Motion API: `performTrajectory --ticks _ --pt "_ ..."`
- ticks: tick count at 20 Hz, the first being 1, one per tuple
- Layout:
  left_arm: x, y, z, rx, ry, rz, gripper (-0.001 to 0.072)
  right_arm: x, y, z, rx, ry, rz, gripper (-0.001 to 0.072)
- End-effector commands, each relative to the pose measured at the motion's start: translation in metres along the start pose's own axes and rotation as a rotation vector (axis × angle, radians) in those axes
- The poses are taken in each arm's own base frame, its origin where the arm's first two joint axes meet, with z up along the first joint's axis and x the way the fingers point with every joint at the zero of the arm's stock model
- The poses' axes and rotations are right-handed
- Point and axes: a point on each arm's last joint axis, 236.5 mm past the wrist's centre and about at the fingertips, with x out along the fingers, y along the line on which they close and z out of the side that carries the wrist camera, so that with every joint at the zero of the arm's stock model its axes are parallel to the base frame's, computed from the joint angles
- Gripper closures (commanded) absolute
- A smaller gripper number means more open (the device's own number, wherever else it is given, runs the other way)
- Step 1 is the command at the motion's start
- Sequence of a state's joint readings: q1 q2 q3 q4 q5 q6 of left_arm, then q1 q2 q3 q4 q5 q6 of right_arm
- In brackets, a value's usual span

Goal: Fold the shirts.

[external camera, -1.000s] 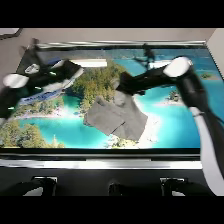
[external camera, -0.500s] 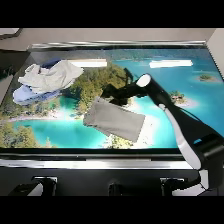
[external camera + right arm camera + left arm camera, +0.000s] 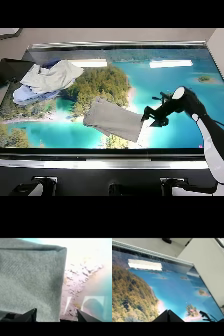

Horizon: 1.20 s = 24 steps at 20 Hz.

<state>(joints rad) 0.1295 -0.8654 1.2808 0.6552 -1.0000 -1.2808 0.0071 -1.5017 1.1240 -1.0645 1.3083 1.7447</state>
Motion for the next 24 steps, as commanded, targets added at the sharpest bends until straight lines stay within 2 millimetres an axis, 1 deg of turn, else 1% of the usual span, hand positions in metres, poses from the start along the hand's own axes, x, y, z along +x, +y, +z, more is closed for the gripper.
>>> performTrajectory --ticks 1,3,4,5,7,8,9,10,11,12,13,14,15,16,17,18,19,20,22,23,24 --pt "0.002 -0.006 -0.004 0.006 0.015 -0.014 0.0678 0.039 -0.001 -0.016 0.111 0.047 0.132 0.0103" --pt "0.003 -0.008 -0.004 0.007 0.013 -0.018 0.0677 0.045 0.0 -0.015 0.139 0.065 0.146 0.0116" --pt "0.003 -0.007 -0.003 0.006 0.009 -0.016 0.0677 0.047 0.003 -0.012 0.156 0.058 0.165 0.0171" --pt "0.004 -0.006 -0.002 0.004 0.004 -0.014 0.0677 0.048 0.009 -0.01 0.171 0.059 0.193 0.0181" --pt "0.005 -0.004 0.0 0.002 -0.002 -0.01 0.0677 0.051 0.025 -0.011 0.137 0.061 0.24 0.0236" --pt "0.005 -0.004 0.001 0.002 -0.008 -0.008 0.0677 0.054 0.032 -0.009 0.094 0.041 0.252 0.0462" --pt "0.005 -0.003 0.003 0.002 -0.014 -0.006 0.0677 0.053 0.036 -0.001 0.055 0.003 0.26 0.0672" --pt "0.005 -0.002 0.005 0.002 -0.022 -0.001 0.0677 0.047 0.038 0.009 0.038 -0.031 0.27 0.0671" --pt "0.004 0.001 0.007 0.0 -0.033 0.005 0.0677 0.032 0.039 0.024 0.033 -0.07 0.286 0.0671" --pt "0.004 0.001 0.009 0.0 -0.04 0.007 0.0677 0.01 0.037 0.043 0.04 -0.113 0.311 0.0671" --pt "0.004 0.002 0.009 0.0 -0.041 0.008 0.0677 -0.017 0.031 0.061 0.053 -0.158 0.336 0.0672" --pt "0.004 0.002 0.009 0.0 -0.042 0.009 0.0677 -0.05 0.019 0.082 0.073 -0.216 0.361 0.0672" --pt "0.004 0.002 0.009 0.0 -0.041 0.008 0.0677 -0.084 0.0 0.099 0.102 -0.278 0.379 0.0672" --pt "0.004 0.001 0.009 0.0 -0.041 0.008 0.0677 -0.115 -0.023 0.112 0.148 -0.34 0.39 0.0672" --pt "0.004 0.001 0.009 0.0 -0.041 0.008 0.0678 -0.143 -0.052 0.118 0.205 -0.395 0.389 0.0671" --pt "0.004 0.001 0.009 0.0 -0.041 0.008 0.0678 -0.168 -0.086 0.118 0.274 -0.441 0.381 0.0671" --pt "0.004 0.001 0.009 0.0 -0.04 0.006 0.0677 -0.189 -0.118 0.112 0.337 -0.482 0.372 0.0671" --pt "0.004 0.001 0.009 0.0 -0.04 0.005 0.0677 -0.208 -0.153 0.103 0.404 -0.524 0.357 0.0671" --pt "0.004 0.0 0.009 0.0 -0.04 0.005 0.0677 -0.234 -0.22 0.072 0.575 -0.564 0.316 0.0671" --pt "0.004 0.0 0.009 -0.006 -0.04 0.005 0.0677 -0.24 -0.25 0.054 0.646 -0.569 0.275 0.0671" --pt "0.004 0.0 0.008 -0.024 -0.037 0.003 0.0677 -0.24 -0.282 0.028 0.723 -0.551 0.201 0.0671"
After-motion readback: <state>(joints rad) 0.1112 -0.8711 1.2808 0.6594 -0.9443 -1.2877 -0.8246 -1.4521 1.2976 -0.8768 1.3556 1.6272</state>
